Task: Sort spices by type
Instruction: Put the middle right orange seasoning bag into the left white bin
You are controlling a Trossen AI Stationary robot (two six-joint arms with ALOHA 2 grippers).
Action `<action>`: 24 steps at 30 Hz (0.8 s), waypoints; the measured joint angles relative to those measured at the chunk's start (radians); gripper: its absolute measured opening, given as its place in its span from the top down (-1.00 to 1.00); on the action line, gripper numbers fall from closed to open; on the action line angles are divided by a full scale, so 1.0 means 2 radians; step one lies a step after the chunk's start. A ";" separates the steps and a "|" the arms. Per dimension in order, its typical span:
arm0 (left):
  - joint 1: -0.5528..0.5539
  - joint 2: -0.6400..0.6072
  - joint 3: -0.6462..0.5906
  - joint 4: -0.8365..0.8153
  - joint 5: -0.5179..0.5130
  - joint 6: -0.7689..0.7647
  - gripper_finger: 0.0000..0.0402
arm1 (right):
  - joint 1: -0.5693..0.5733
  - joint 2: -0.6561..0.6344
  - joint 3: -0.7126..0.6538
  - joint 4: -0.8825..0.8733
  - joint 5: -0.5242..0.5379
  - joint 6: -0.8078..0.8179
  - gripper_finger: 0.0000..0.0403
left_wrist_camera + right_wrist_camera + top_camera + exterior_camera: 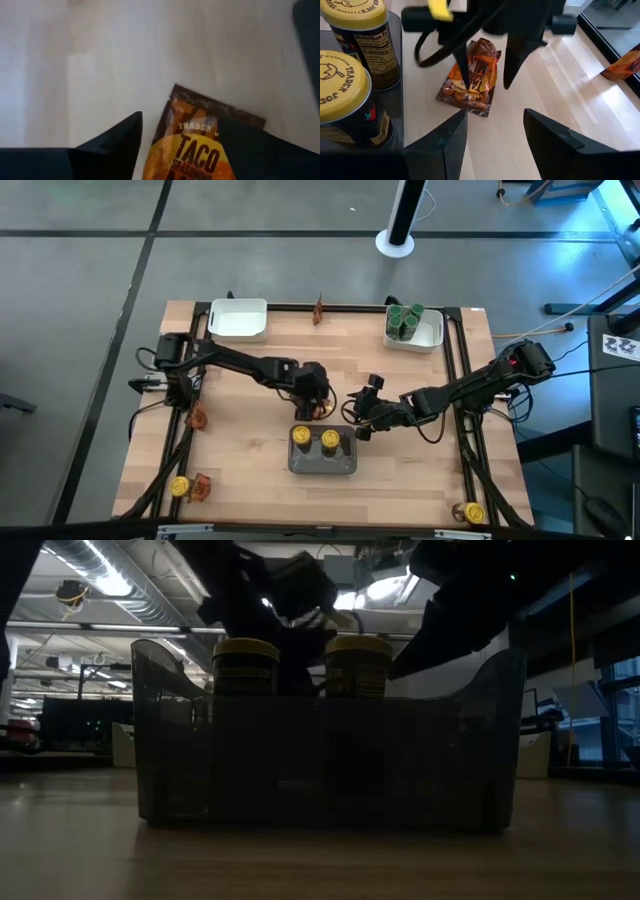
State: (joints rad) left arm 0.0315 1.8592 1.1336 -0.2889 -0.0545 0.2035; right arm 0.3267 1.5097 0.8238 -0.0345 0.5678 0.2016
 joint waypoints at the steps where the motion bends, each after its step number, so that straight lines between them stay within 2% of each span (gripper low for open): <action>1: 0.000 0.009 0.008 -0.012 0.001 0.005 -0.23 | 0.000 0.000 0.000 -0.001 0.000 0.000 0.03; 7: 0.004 0.045 0.020 -0.032 0.003 0.007 -0.28 | 0.000 0.000 0.000 -0.006 0.000 0.000 0.03; 14: 0.008 0.070 0.022 -0.031 0.006 0.012 -0.19 | 0.000 0.000 0.000 -0.007 0.000 0.001 0.03; 18: 0.008 0.077 0.023 -0.030 0.007 0.016 0.15 | 0.000 0.000 0.000 -0.008 0.000 0.001 0.03; 24: 0.008 0.077 0.022 -0.033 -0.003 0.030 0.89 | 0.000 0.000 0.000 -0.009 0.000 0.001 0.03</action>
State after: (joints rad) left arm 0.0471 2.0132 1.1779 -0.3544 -0.0601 0.2641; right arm 0.3267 1.5101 0.8238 -0.0526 0.5682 0.2039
